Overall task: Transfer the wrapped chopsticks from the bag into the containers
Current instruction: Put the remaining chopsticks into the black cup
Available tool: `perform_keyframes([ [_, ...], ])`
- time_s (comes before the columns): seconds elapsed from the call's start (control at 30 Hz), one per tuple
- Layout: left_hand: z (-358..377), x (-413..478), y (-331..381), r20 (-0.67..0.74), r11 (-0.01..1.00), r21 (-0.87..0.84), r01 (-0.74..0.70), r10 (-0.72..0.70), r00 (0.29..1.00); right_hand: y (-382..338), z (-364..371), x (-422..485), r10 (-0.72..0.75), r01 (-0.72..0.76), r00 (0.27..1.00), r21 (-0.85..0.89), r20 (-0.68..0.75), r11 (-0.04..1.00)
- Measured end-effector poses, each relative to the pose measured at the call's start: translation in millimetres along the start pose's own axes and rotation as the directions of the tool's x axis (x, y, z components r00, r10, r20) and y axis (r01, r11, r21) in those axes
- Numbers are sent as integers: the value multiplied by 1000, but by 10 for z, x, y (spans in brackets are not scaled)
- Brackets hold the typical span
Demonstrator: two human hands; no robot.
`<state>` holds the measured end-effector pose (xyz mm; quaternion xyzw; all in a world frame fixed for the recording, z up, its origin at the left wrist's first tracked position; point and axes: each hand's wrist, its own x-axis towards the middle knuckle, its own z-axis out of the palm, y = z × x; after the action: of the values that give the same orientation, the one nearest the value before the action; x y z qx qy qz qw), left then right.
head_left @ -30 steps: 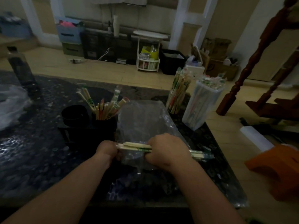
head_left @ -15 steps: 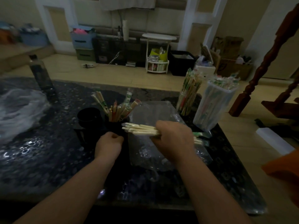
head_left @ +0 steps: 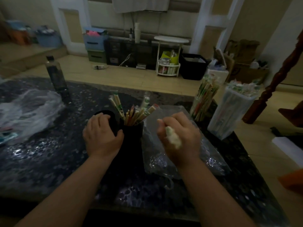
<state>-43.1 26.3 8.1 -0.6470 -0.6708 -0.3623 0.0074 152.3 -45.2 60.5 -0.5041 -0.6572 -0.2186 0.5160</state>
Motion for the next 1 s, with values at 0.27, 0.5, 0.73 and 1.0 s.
perform_keyframes([
  [0.27, 42, 16, -111, 153, 988, 149, -41, 18, 988, -44, 196, 110, 585, -551, 805, 487, 97, 678],
  [0.5, 104, 18, -91, 161, 981, 169, -99, 72, 984, -81, 410, 178, 652, -603, 751, 505, 101, 617],
  [0.73, 150, 5, -73, 194, 977, 163, -137, 104, 976, -87, 688, 189, 682, -685, 700, 469, 210, 558],
  [1.0, 171, 15, -28, 171, 984, 153, -93, 66, 983, -56, 963, 221, 744, -841, 541, 267, 391, 471],
])
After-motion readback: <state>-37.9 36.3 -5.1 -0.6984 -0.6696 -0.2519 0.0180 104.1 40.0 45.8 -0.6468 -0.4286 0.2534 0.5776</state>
